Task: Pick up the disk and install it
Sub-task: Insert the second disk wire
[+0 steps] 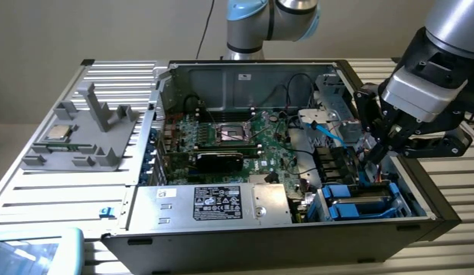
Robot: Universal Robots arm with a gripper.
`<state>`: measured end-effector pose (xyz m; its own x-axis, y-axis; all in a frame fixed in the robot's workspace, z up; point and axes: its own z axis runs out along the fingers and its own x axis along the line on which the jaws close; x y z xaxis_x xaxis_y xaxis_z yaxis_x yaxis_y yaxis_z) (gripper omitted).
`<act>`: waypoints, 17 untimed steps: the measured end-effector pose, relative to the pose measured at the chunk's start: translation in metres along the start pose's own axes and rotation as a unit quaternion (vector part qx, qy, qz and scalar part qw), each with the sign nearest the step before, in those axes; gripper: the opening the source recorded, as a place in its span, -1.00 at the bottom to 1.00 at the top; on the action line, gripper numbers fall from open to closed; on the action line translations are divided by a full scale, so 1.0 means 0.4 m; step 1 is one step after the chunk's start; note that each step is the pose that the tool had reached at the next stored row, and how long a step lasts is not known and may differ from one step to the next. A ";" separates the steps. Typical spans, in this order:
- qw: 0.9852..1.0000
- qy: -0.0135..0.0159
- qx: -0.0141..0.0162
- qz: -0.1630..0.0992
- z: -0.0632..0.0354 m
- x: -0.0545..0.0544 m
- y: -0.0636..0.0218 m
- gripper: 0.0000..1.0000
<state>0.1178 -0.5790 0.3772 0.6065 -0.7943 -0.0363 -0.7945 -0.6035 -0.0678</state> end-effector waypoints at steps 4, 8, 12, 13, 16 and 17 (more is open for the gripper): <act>0.999 -0.002 0.005 -0.033 0.000 0.000 0.000 -0.79; 0.998 -0.007 0.008 -0.067 0.000 0.000 0.000 -0.79; 0.995 -0.013 0.010 -0.102 0.000 0.000 0.000 -0.79; 0.994 -0.014 0.010 -0.111 0.000 0.000 0.000 -0.79; 0.990 -0.018 0.011 -0.138 0.000 0.000 0.000 -0.79; 0.989 -0.019 0.011 -0.147 0.000 0.000 0.000 -0.79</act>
<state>0.1178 -0.5790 0.3772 0.8118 -0.5819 -0.0495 -0.5836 -0.8054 -0.1033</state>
